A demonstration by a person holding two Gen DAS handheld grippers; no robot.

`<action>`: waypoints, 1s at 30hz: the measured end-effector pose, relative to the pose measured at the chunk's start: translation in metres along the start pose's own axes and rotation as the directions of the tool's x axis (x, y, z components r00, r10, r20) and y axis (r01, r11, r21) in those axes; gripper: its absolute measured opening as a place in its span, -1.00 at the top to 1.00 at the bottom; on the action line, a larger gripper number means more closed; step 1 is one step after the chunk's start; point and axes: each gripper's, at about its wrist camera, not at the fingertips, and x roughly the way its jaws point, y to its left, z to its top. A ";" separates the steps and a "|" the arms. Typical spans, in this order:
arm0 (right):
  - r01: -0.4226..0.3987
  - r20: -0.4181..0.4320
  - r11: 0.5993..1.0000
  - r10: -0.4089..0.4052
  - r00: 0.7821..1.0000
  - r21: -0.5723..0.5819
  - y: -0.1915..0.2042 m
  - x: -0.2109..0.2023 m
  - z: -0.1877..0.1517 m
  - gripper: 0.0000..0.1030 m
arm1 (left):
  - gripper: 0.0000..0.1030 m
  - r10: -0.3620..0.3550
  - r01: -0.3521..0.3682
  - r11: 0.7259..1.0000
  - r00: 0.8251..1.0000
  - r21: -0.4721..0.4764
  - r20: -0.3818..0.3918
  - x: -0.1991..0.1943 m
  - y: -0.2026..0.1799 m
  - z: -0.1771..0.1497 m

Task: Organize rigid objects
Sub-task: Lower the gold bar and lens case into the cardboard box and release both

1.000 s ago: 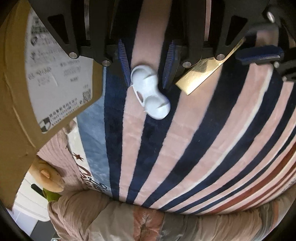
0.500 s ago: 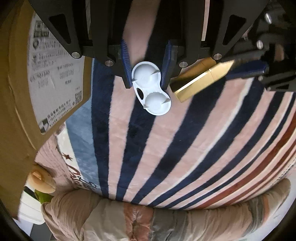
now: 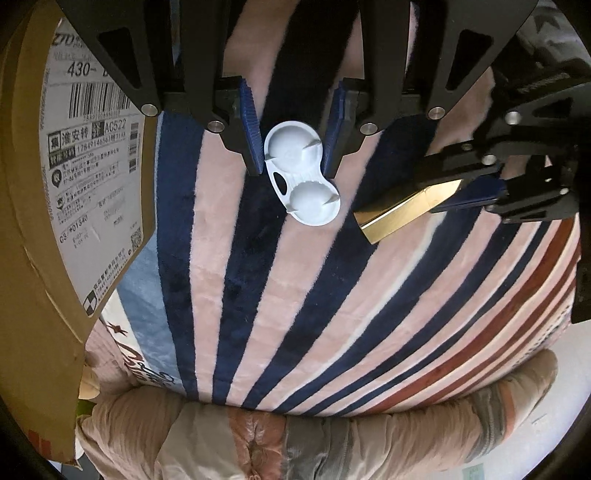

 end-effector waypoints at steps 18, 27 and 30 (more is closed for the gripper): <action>-0.049 0.278 0.992 0.080 0.957 -0.115 0.040 -0.119 0.027 0.49 | 0.71 0.056 -0.075 0.993 0.980 0.089 0.193 -0.100 -0.021 0.029; 0.043 0.449 0.998 -0.056 0.892 0.040 -0.050 -0.205 0.009 0.49 | 0.71 -0.060 -0.008 0.969 0.962 0.249 0.266 -0.130 -0.103 0.085; 0.103 0.435 0.988 -0.143 0.889 0.114 -0.095 -0.213 -0.004 0.48 | 0.70 -0.111 0.031 0.948 0.964 0.315 0.241 -0.120 -0.139 0.105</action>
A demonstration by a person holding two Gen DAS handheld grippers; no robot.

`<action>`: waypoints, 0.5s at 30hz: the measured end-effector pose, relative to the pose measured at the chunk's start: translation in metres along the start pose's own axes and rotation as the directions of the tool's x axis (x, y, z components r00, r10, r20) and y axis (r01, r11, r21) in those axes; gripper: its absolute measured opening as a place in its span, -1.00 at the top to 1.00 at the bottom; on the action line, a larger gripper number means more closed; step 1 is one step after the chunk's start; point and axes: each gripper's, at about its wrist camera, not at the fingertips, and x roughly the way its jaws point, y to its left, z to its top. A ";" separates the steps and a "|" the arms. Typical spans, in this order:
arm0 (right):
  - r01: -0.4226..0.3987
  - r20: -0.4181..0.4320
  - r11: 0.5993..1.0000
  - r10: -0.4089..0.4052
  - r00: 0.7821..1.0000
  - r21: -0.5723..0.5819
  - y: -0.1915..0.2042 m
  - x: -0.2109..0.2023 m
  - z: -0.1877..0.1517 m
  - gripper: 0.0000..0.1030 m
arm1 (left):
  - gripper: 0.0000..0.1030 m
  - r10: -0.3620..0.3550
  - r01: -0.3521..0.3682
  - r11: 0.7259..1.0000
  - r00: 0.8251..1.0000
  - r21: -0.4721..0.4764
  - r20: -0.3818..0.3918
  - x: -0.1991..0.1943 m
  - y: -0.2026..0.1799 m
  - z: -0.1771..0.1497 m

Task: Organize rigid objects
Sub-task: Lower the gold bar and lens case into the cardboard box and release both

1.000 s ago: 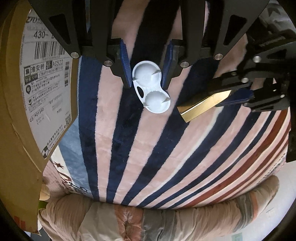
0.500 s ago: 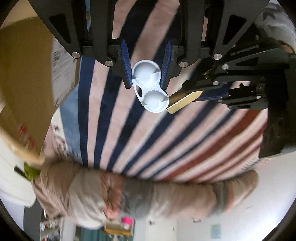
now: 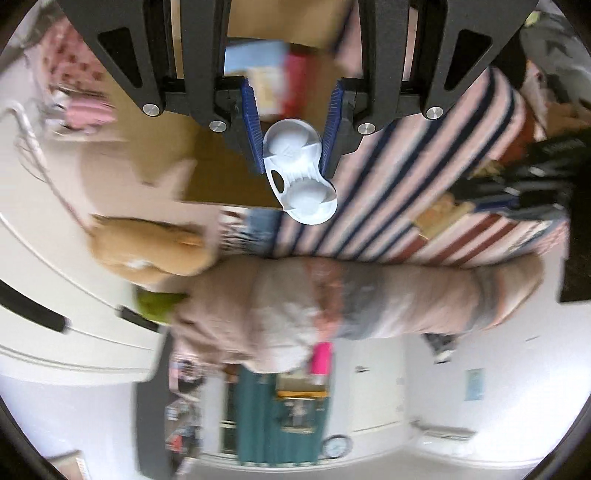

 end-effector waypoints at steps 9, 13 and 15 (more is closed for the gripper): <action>0.103 -0.157 0.994 -0.108 0.982 -0.042 -0.062 0.056 -0.023 0.48 | 0.71 -0.066 0.087 0.987 0.985 0.133 -0.156 0.078 -0.065 0.046; 0.095 -0.174 0.995 -0.099 0.980 -0.027 -0.076 0.064 -0.034 0.48 | 0.71 -0.050 0.089 0.982 0.973 0.165 -0.226 0.103 -0.076 0.047; 0.082 -0.172 0.996 -0.085 0.982 -0.021 -0.079 0.064 -0.036 0.41 | 0.70 -0.056 0.104 0.980 0.962 0.172 -0.266 0.114 -0.080 0.047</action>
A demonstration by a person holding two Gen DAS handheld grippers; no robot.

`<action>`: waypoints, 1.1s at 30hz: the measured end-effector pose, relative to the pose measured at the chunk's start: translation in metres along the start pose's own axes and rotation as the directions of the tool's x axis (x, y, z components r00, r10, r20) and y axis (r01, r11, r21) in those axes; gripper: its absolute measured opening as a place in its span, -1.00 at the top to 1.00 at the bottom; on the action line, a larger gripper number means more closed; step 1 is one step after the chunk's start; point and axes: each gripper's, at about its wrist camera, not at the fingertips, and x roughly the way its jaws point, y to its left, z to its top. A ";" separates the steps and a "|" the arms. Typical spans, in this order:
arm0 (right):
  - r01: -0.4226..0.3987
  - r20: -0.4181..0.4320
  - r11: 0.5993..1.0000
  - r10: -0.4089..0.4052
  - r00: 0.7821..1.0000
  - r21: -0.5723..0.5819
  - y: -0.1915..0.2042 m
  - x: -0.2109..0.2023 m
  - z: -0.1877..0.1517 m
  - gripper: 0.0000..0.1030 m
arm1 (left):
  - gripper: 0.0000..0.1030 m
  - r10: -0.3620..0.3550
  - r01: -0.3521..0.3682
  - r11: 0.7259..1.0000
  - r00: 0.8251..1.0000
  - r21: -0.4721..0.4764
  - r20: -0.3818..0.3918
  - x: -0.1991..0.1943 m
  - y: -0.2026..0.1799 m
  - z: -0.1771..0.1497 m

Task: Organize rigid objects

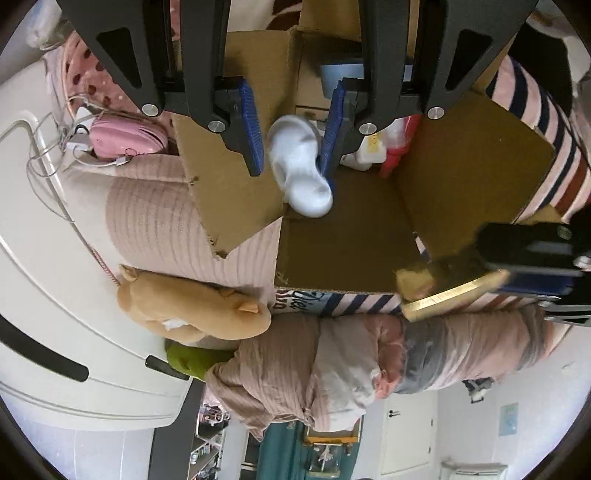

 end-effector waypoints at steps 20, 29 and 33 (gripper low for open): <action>-0.021 0.018 1.000 0.021 1.000 0.021 -0.003 -0.007 -0.005 0.31 | 0.71 0.021 -0.008 0.998 0.978 0.062 -0.209 0.066 0.005 0.003; -0.050 0.024 0.999 0.049 0.999 0.012 0.001 -0.012 -0.002 0.25 | 0.21 0.037 -0.038 0.999 0.995 -0.009 -0.098 0.032 0.015 -0.002; -0.143 0.059 0.989 0.145 0.988 -0.026 0.009 -0.022 0.004 0.03 | -0.22 0.104 -0.104 0.993 0.995 -0.064 0.005 -0.006 0.018 -0.009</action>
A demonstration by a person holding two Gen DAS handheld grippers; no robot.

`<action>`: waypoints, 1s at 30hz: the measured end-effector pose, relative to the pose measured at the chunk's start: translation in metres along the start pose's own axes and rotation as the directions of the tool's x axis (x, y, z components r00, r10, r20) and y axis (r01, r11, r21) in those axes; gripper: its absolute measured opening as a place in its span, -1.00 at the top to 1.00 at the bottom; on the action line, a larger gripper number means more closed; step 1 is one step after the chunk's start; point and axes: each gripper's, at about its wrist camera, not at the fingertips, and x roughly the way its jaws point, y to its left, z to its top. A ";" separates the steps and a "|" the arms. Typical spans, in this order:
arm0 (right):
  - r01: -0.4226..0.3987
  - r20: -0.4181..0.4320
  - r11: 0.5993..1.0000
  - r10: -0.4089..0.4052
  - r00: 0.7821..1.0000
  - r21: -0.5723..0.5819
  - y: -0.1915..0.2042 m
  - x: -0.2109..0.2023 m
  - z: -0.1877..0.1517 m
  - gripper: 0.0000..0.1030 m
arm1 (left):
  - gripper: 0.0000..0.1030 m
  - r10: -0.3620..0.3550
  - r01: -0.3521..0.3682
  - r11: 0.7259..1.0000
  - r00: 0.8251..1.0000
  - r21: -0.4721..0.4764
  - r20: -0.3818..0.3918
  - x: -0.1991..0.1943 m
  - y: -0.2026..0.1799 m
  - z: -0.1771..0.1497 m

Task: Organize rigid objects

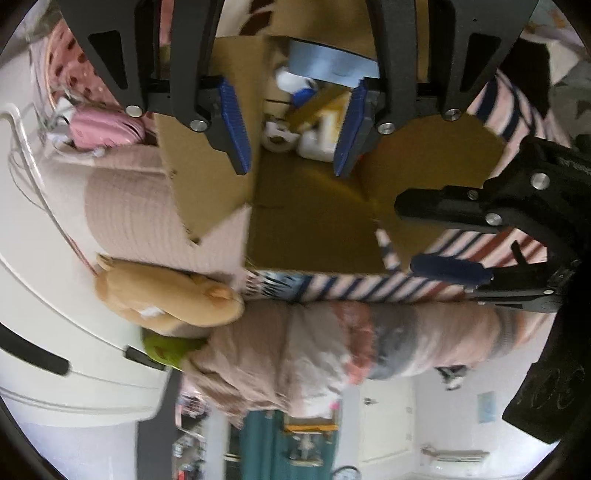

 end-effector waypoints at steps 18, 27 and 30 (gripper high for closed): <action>-0.229 0.254 0.973 0.230 0.939 -0.035 0.023 -0.055 0.024 -0.89 | -0.86 0.407 -0.331 0.868 0.902 -0.371 0.147 -0.102 0.049 -0.062; -0.233 0.269 0.973 0.225 0.937 -0.003 0.023 -0.059 0.021 -0.89 | -0.86 0.441 -0.357 0.846 0.886 -0.395 0.144 -0.108 0.056 -0.070; -0.235 0.267 0.972 0.226 0.937 0.001 0.023 -0.060 0.020 -0.89 | -0.86 0.447 -0.363 0.844 0.883 -0.396 0.143 -0.109 0.056 -0.071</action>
